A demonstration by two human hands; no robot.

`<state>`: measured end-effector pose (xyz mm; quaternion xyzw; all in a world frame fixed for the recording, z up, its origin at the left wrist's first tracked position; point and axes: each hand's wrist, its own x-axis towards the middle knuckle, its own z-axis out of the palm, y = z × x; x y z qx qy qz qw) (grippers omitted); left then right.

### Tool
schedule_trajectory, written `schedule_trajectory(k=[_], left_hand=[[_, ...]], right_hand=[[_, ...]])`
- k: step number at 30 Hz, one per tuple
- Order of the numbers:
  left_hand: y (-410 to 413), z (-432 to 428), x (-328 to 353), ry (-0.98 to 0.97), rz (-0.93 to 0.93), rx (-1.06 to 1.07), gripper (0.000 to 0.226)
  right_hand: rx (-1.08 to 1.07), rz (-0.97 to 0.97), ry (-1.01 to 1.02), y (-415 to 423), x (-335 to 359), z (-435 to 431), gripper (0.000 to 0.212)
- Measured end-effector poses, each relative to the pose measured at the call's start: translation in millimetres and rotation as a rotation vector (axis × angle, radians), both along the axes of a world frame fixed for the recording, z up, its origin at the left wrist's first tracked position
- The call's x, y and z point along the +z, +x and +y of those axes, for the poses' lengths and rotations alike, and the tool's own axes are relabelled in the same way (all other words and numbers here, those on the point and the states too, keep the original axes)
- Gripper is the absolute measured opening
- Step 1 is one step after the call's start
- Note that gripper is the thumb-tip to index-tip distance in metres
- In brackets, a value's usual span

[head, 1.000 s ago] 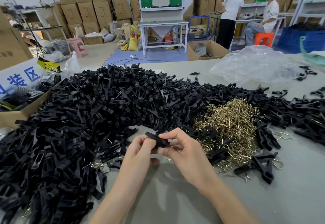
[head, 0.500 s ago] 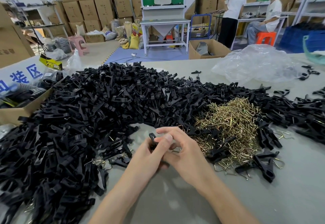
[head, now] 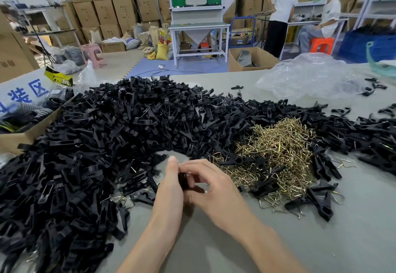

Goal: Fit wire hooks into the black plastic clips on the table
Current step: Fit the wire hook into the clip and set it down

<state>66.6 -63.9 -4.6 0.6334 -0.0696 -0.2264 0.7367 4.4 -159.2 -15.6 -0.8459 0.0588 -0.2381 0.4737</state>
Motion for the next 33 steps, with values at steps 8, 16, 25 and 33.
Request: schedule_trajectory(k=[8, 16, 25, 33], left_hand=[[2.0, 1.5, 1.5, -0.008, 0.034, 0.041, 0.059], [1.9, 0.1, -1.8, -0.003, -0.001, 0.001, 0.067], [9.1, 6.2, 0.8, -0.054, 0.041, -0.183, 0.084], [2.4, 3.1, -0.6, -0.063, -0.118, -0.29, 0.08]], right_hand=[[0.004, -0.026, -0.033, -0.8, -2.7, -0.6, 0.046], [0.007, -0.044, -0.095, -1.2, -8.4, -2.6, 0.047], [-0.037, -0.067, -0.218, -3.6, -6.7, -5.2, 0.035], [-0.147, -0.063, 0.082, -9.3, -2.6, -8.6, 0.029]])
